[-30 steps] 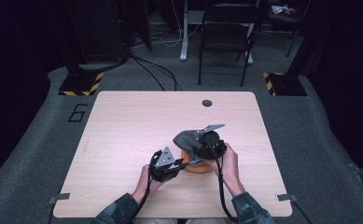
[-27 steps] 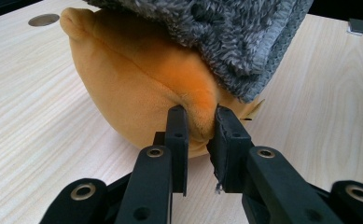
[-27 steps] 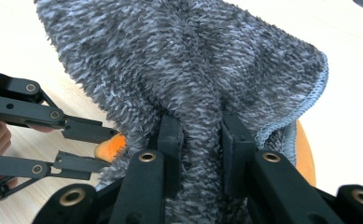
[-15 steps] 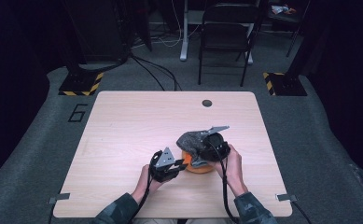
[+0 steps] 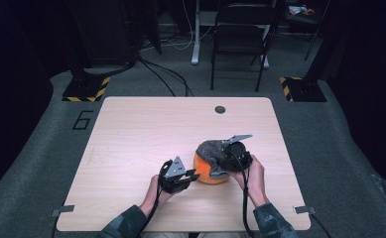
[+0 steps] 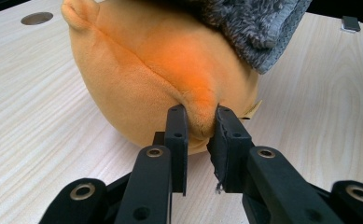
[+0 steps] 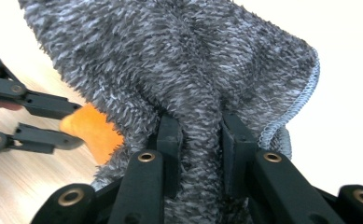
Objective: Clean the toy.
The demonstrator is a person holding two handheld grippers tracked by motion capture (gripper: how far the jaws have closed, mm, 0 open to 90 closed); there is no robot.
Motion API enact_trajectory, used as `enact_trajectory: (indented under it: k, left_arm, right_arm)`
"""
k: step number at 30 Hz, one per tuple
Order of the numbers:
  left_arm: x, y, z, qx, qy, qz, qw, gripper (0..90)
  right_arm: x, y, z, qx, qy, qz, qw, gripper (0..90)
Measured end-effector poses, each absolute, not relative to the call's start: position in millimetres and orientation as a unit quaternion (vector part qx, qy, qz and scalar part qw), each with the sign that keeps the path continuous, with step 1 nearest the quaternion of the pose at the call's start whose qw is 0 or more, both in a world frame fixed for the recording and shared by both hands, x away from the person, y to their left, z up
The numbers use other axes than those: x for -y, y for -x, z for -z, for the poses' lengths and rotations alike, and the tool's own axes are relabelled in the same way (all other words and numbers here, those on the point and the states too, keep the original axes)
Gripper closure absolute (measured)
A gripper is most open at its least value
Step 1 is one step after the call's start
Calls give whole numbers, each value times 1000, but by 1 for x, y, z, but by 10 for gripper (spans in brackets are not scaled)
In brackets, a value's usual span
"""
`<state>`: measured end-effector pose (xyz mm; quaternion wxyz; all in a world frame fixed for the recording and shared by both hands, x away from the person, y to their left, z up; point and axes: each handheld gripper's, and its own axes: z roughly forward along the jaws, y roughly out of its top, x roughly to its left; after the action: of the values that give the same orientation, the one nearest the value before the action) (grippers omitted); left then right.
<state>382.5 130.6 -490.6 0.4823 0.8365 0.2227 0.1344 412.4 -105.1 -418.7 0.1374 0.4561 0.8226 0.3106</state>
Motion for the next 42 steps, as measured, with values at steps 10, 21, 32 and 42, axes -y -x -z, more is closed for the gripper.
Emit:
enact_trajectory:
  k: [10, 21, 32, 42]
  left_arm:
    - [-131, -383, 491, -222, -837, -135, 481, 767]
    - [-131, -383, 492, -227, -835, -131, 484, 768]
    - [-132, -385, 493, -232, -835, -129, 482, 769]
    - [-136, -388, 494, -244, -831, -126, 483, 766]
  right_arm:
    - [124, -412, 428, -814, -483, -295, 131, 720]
    - [145, -420, 445, -798, -528, -270, 110, 719]
    - [156, -432, 475, -789, -567, -216, 101, 721]
    - [164, -424, 439, -770, -561, -269, 144, 723]
